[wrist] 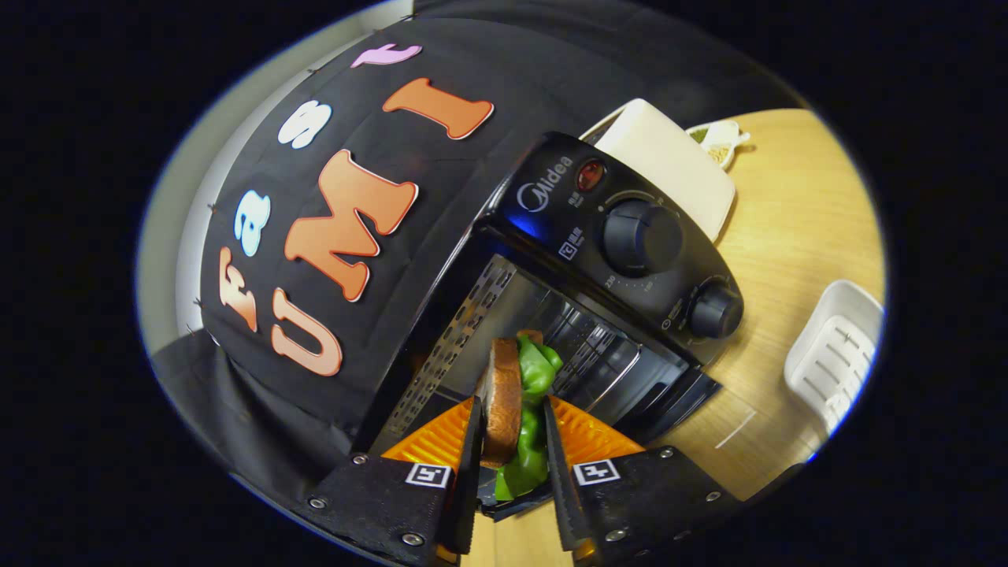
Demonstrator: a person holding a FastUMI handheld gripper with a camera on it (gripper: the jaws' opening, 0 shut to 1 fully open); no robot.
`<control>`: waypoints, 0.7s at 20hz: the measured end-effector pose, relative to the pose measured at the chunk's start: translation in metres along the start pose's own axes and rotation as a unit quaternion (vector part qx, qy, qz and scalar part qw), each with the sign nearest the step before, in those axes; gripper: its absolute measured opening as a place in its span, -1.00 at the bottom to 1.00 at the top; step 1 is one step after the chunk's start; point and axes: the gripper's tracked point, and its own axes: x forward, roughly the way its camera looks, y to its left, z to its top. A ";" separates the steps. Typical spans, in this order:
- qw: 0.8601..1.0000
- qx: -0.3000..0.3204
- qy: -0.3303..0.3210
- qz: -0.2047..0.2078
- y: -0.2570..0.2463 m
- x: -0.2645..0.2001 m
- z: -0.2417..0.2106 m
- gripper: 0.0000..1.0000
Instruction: Open the toaster oven, put the food inside, and close the toaster oven door.
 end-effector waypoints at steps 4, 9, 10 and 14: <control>0.993 -0.112 -0.016 -0.021 -0.003 -0.004 0.006 0.10; 0.965 -0.258 -0.024 -0.034 0.005 -0.014 0.013 0.48; 0.963 -0.268 -0.023 -0.026 0.009 -0.020 0.013 0.51; 0.948 -0.319 -0.014 -0.014 0.015 -0.052 0.016 0.64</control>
